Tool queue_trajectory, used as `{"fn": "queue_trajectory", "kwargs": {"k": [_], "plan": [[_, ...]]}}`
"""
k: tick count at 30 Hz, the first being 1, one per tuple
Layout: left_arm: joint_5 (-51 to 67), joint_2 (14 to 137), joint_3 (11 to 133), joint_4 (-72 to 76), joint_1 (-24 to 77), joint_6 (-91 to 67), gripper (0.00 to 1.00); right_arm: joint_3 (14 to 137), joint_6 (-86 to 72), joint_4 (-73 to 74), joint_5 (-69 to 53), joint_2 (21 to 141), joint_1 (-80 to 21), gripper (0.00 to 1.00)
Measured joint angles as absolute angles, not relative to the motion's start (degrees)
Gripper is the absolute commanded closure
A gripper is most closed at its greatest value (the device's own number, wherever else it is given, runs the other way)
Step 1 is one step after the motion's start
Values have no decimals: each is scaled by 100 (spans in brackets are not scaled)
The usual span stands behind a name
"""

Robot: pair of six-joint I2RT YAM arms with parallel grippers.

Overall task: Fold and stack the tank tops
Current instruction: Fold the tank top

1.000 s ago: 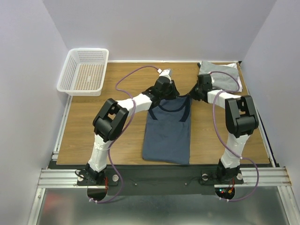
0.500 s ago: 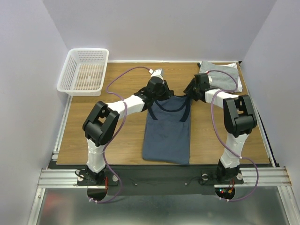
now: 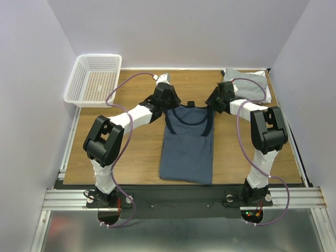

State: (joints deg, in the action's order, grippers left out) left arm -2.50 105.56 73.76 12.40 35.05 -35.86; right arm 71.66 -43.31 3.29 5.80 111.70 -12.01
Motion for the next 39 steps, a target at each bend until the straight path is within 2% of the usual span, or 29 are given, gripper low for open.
{"fn": "queue_trajectory", "kwargs": {"k": [12,19,25,28,29,39], "plan": [[-1031,10556,7319,440,2961,-3931,64,7264,-4176,567,740,10803,-1579,39],[-1063,10556,7319,226,2379,-4104,63,7815,-3695,709,939,10731,-2250,39],[-770,10556,7319,228,2119,-4187,63,8558,-3297,794,1007,11135,-2812,40],[-604,10558,7282,287,2062,-4289,63,8825,-3085,838,1009,11415,-2952,44],[-558,10558,7242,316,2045,-4320,63,8921,-2991,864,1009,11552,-3015,47],[-458,10272,6543,392,1811,-4604,63,9666,-2351,1063,1310,12451,-3732,50]]}}
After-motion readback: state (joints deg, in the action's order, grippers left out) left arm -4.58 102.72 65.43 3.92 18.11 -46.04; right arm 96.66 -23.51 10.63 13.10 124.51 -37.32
